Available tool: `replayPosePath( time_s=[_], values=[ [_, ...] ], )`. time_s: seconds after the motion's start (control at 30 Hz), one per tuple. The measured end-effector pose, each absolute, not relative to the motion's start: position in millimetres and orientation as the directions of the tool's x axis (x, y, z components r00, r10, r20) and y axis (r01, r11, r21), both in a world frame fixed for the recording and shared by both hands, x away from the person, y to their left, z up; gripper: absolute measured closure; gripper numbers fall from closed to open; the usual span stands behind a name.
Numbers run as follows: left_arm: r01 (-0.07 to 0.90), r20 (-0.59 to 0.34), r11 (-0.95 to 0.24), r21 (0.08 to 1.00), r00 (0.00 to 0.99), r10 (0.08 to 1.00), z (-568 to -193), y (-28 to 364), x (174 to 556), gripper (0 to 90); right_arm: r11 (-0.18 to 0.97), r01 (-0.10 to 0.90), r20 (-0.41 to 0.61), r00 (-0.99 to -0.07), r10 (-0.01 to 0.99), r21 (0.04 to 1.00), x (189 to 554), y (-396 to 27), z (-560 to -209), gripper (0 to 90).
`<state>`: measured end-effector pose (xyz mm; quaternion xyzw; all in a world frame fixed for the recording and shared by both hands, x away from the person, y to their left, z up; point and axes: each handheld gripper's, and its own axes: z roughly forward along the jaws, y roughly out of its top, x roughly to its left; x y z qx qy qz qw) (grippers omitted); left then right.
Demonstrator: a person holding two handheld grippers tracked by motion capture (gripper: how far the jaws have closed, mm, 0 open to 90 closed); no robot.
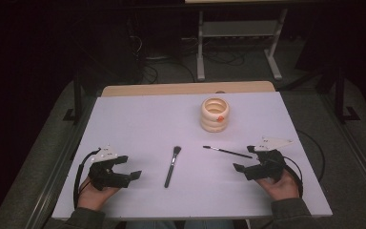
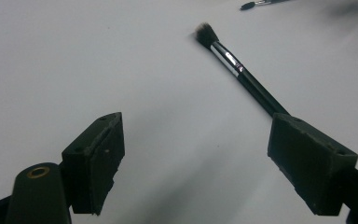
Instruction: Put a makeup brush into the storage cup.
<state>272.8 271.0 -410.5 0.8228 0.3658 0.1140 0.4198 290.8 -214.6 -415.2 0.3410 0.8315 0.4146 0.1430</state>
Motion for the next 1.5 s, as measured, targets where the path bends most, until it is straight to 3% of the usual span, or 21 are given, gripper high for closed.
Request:
replayPosePath(
  time_s=[0.77,1.5],
  values=[
    [0.5,-0.112,-0.391,0.773,0.713,0.692,-407.8,263.8,273.0,19.4,0.415,0.459,0.053,-0.718,0.694,0.786,287.9,-212.4,-414.5,14.9],
    [0.527,-0.094,-0.501,0.686,0.747,0.658,-398.2,198.7,289.3,30.8,0.409,0.458,0.049,-0.711,0.701,0.789,286.3,-212.9,-410.4,15.4]
  ],
)
